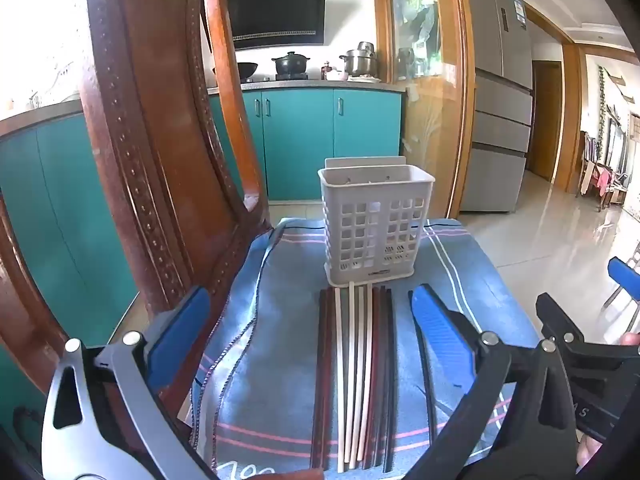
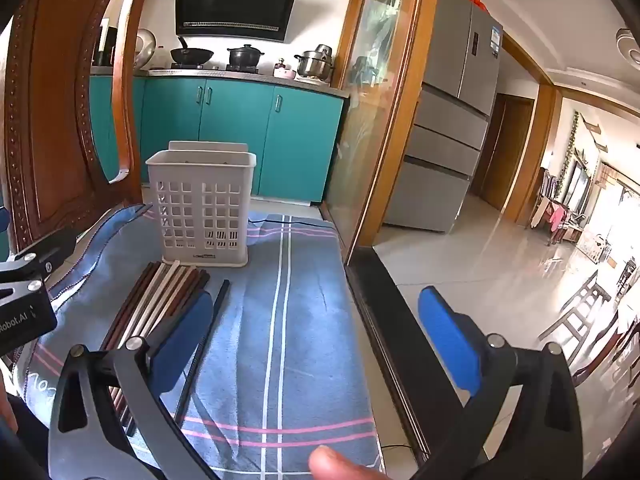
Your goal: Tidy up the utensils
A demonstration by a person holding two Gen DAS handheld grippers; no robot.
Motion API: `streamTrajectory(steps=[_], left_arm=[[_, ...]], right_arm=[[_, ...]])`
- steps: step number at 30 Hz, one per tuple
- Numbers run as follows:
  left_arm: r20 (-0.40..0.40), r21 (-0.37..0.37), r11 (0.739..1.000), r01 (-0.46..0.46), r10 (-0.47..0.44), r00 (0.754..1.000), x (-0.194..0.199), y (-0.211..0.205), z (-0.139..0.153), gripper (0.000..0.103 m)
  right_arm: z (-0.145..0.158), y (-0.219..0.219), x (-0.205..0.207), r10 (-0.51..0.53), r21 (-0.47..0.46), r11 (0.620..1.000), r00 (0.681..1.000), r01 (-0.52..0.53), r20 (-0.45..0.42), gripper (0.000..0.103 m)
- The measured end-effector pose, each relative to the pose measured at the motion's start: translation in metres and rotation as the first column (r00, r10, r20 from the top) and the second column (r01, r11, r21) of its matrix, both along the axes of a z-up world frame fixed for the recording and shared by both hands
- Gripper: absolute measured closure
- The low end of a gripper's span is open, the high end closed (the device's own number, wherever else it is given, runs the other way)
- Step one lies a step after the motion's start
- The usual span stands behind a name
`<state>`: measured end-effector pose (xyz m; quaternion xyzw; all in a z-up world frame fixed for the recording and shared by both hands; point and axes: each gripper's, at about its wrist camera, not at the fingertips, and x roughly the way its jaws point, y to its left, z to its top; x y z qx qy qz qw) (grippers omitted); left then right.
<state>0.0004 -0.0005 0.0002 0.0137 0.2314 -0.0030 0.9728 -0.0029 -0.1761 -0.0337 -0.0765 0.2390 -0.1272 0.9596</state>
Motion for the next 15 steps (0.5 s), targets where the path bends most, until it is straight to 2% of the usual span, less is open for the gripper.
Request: streamTrajectory(steps=[15], left_arm=[[-0.009, -0.008, 1.000, 0.004, -0.004, 1.000, -0.0006, 0.0028, -0.0003, 0.003]], right_arm=[[0.0004, 0.0020, -0.0024, 0.003, 0.002, 1.000, 1.000, -0.003, 0.005, 0.003]])
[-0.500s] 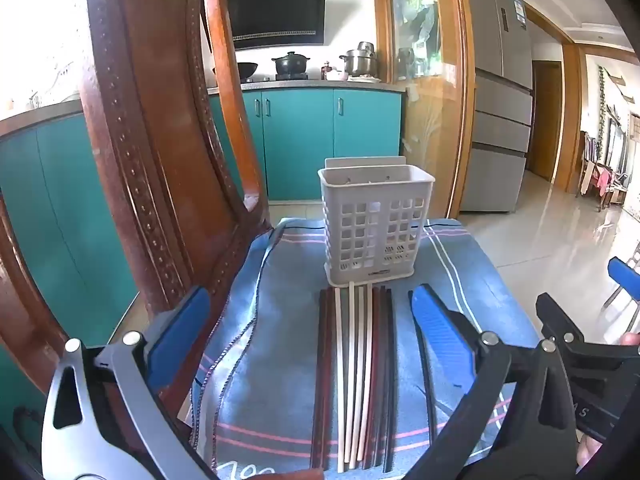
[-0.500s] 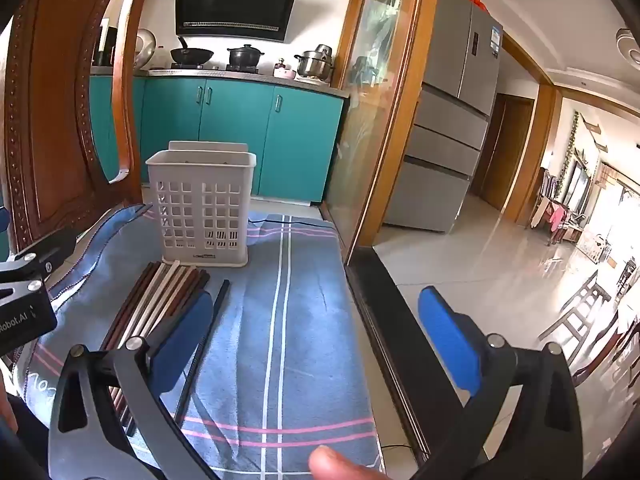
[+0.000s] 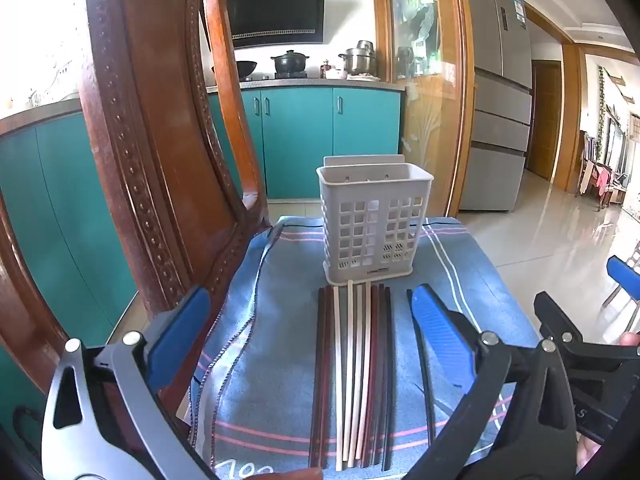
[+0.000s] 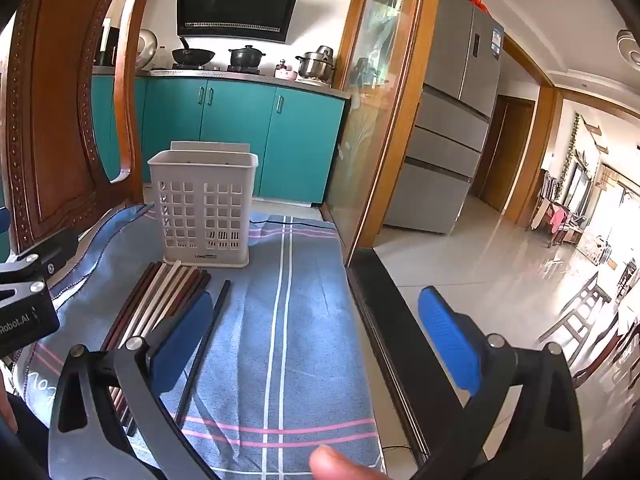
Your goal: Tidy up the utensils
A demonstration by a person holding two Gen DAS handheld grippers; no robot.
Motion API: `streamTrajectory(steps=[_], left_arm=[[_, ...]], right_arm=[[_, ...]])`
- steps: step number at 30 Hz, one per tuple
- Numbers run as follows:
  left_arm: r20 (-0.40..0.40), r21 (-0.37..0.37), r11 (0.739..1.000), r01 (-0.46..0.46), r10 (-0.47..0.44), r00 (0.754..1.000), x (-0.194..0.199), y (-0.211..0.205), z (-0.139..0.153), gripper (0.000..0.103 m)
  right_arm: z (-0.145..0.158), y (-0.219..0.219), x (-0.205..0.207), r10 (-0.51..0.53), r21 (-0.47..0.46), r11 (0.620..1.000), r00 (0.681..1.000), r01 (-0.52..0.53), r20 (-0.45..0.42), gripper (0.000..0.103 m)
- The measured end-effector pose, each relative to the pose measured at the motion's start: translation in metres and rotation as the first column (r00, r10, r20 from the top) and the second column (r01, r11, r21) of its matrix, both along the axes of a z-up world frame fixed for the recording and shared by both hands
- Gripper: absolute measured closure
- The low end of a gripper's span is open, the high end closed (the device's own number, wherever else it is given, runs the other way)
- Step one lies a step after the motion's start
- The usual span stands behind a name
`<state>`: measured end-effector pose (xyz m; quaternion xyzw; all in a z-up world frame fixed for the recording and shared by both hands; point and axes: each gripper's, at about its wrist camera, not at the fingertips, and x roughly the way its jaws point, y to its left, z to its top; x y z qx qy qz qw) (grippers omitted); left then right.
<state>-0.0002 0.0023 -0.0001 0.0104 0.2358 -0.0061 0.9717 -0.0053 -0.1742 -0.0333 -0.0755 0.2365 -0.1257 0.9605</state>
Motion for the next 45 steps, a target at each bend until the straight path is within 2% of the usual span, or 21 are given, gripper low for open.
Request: streamTrajectory(steps=[45], left_arm=[[0.002, 0.008, 1.000, 0.005, -0.005, 1.000, -0.0035, -0.0051, -0.0025, 0.003]], right_arm=[[0.0064, -0.0011, -0.0037, 0.008, -0.005, 1.000, 1.000, -0.008, 0.021, 0.003]])
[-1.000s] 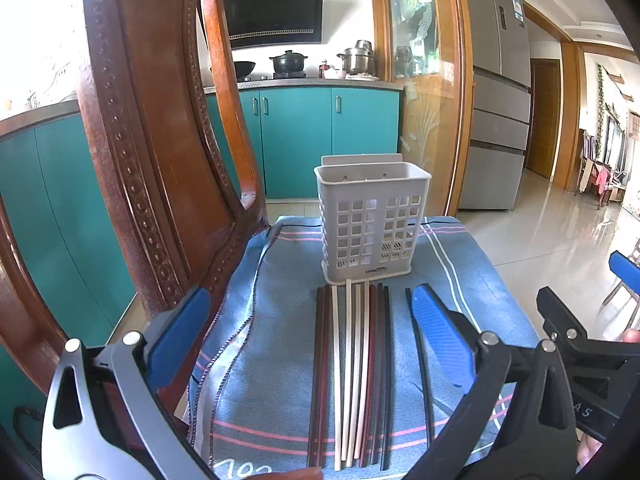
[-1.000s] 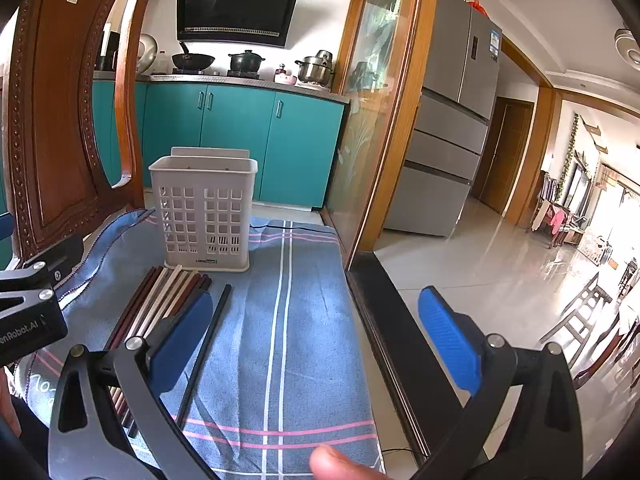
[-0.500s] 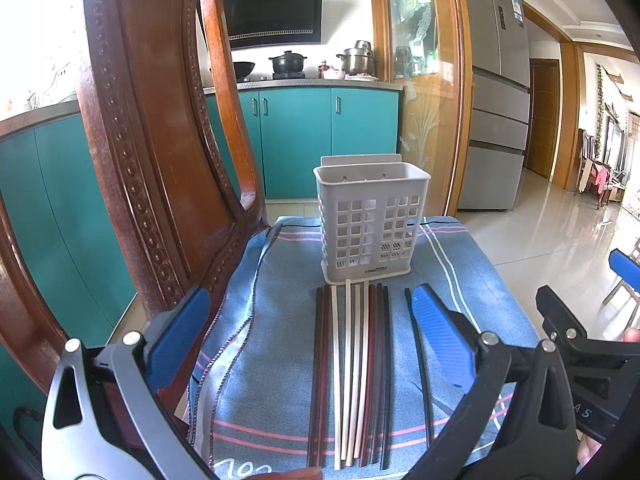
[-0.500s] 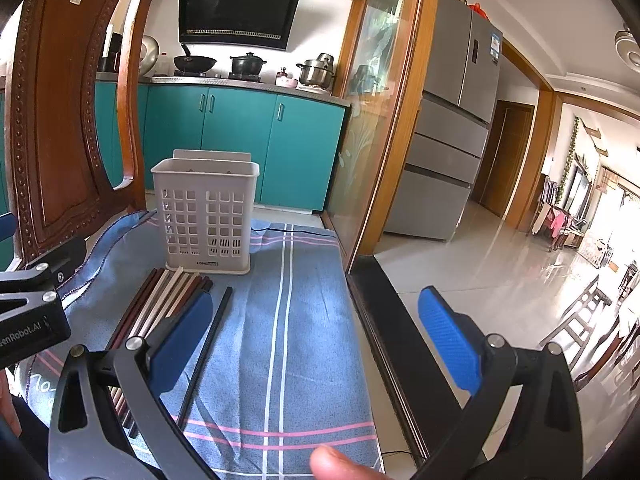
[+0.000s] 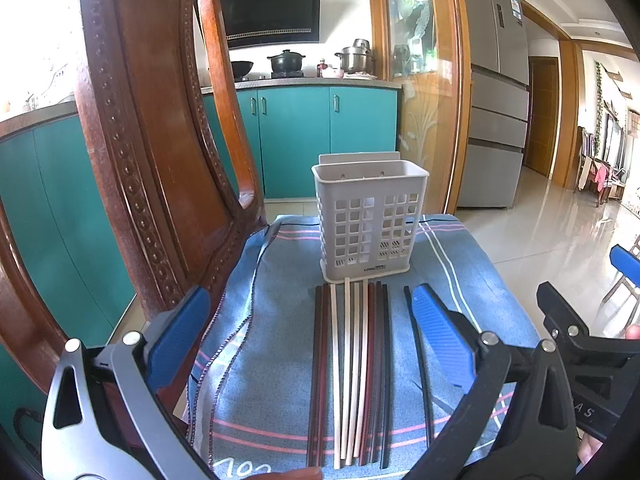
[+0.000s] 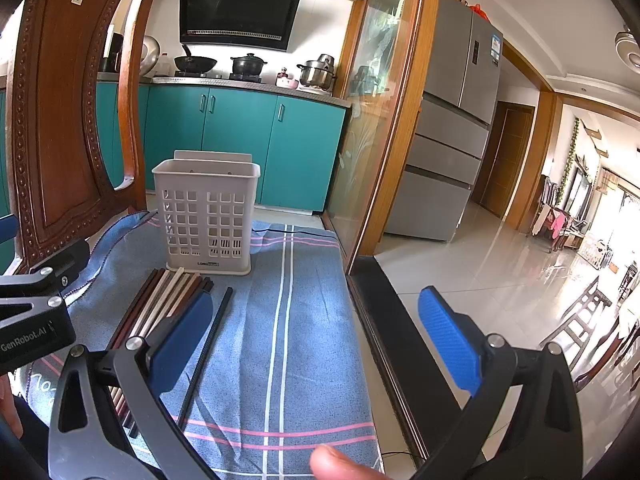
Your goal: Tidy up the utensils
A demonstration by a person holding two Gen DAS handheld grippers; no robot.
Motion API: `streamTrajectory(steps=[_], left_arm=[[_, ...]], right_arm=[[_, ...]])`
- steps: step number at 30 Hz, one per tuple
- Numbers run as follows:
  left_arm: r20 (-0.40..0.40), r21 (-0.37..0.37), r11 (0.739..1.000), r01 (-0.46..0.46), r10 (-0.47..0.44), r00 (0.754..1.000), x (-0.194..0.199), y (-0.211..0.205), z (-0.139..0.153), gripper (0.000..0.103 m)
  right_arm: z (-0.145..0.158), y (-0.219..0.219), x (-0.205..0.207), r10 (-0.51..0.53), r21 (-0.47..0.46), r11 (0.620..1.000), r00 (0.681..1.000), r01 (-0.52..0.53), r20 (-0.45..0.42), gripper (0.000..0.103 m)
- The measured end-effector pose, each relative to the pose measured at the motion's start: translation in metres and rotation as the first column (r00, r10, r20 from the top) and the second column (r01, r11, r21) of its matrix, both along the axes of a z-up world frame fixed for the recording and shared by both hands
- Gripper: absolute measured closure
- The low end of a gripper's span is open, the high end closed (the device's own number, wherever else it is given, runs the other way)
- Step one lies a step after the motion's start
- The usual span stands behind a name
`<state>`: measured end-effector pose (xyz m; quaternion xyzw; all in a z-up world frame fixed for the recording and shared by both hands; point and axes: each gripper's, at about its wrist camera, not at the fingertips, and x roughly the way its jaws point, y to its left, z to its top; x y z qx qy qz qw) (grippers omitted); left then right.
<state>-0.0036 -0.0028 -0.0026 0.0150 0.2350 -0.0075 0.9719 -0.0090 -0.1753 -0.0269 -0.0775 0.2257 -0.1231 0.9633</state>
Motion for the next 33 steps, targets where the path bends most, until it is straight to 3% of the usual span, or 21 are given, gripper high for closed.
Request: streamTrajectory(steps=[33], left_arm=[[-0.009, 0.002, 1.000, 0.000, 0.000, 1.000, 0.0007, 0.0001, -0.0033, 0.003]], right_arm=[[0.0007, 0.0008, -0.0003, 0.003, 0.001, 1.000, 1.000, -0.003, 0.001, 0.003]])
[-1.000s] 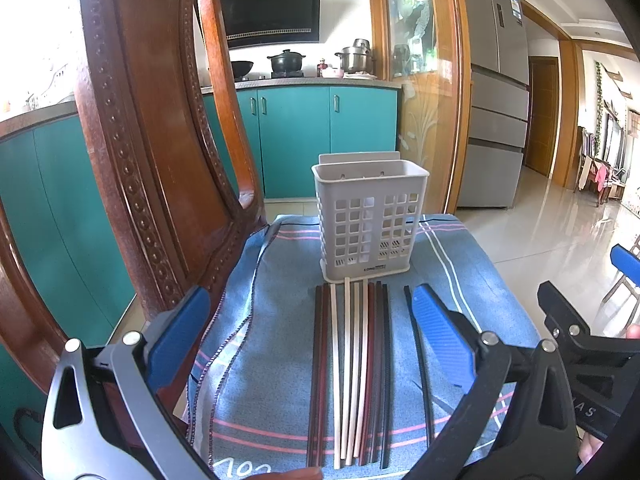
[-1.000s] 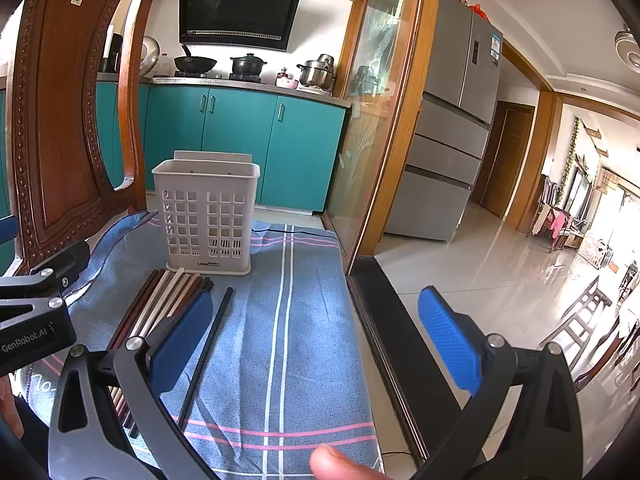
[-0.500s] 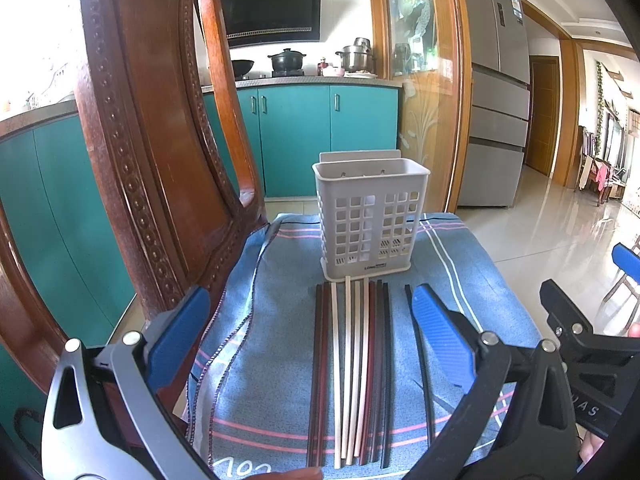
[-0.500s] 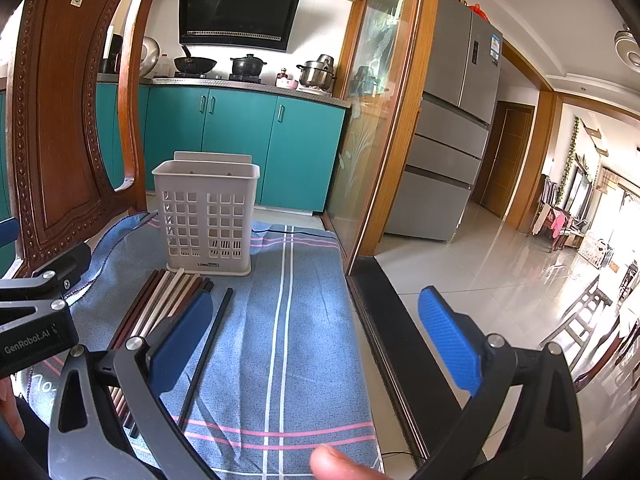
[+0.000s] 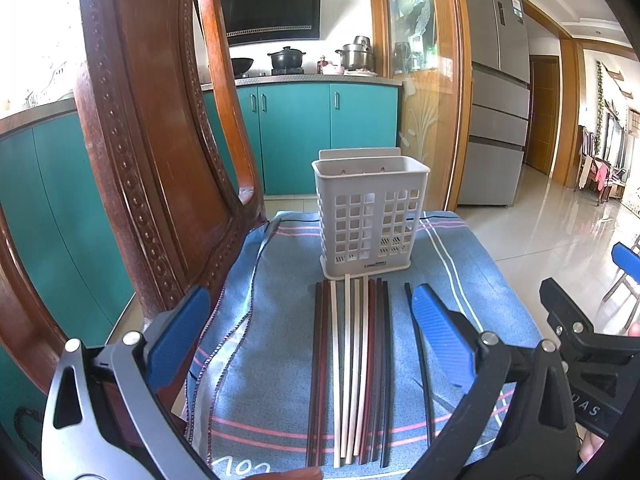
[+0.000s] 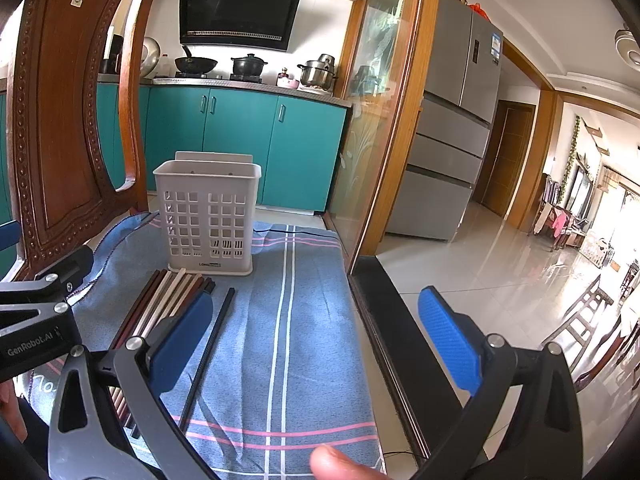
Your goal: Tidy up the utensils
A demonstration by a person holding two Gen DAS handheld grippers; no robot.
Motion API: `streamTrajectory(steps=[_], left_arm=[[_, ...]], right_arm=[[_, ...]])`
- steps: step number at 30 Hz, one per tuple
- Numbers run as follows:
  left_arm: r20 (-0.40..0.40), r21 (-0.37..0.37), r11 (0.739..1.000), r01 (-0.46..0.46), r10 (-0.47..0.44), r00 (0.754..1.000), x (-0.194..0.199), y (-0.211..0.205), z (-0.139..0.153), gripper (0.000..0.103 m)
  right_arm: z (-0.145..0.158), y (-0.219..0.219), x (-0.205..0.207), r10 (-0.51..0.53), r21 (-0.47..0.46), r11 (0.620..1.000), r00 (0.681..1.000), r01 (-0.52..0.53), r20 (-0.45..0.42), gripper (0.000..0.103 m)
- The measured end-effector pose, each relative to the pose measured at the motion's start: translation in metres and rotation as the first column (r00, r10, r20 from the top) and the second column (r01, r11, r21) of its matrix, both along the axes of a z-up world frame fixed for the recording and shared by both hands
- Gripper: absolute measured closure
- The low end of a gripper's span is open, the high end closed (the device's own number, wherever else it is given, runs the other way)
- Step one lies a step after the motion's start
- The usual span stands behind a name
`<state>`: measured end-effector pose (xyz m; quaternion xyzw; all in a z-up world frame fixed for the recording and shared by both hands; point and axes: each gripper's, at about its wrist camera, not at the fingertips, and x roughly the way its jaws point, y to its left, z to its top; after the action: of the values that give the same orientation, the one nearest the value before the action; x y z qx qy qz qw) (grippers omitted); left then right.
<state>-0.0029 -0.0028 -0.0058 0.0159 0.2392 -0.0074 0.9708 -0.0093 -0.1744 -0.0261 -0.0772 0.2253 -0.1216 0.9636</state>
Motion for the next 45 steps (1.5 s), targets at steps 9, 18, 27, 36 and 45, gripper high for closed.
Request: streamTrajectory(steps=[9, 18, 27, 36, 45], left_arm=[[-0.008, 0.005, 1.000, 0.001, -0.001, 1.000, 0.000, -0.001, -0.002, 0.003], [-0.019, 0.007, 1.000, 0.002, -0.002, 1.000, 0.000, 0.001, -0.002, 0.003], [-0.148, 0.021, 0.999, 0.043, -0.039, 0.988, 0.017, -0.002, -0.015, 0.003], [-0.504, -0.108, 0.973, 0.204, -0.230, 0.832, 0.096, -0.005, -0.050, 0.074], [-0.586, -0.099, 0.988, 0.115, -0.152, 0.796, 0.174, 0.008, -0.078, 0.082]], right_arm=[[0.000, 0.000, 0.000, -0.001, 0.000, 1.000, 1.000, 0.001, 0.000, 0.003], [0.001, 0.004, 0.001, -0.009, -0.028, 1.000, 1.000, 0.009, 0.019, 0.003], [-0.009, -0.024, 0.027, -0.144, -0.001, 0.989, 0.983, 0.145, -0.116, 0.003], [-0.058, -0.013, 0.123, -0.035, -0.015, 0.999, 0.878, 0.032, -0.478, 0.047], [-0.100, -0.013, 0.197, 0.153, 0.352, 0.930, 0.762, 0.105, -0.630, 0.070]])
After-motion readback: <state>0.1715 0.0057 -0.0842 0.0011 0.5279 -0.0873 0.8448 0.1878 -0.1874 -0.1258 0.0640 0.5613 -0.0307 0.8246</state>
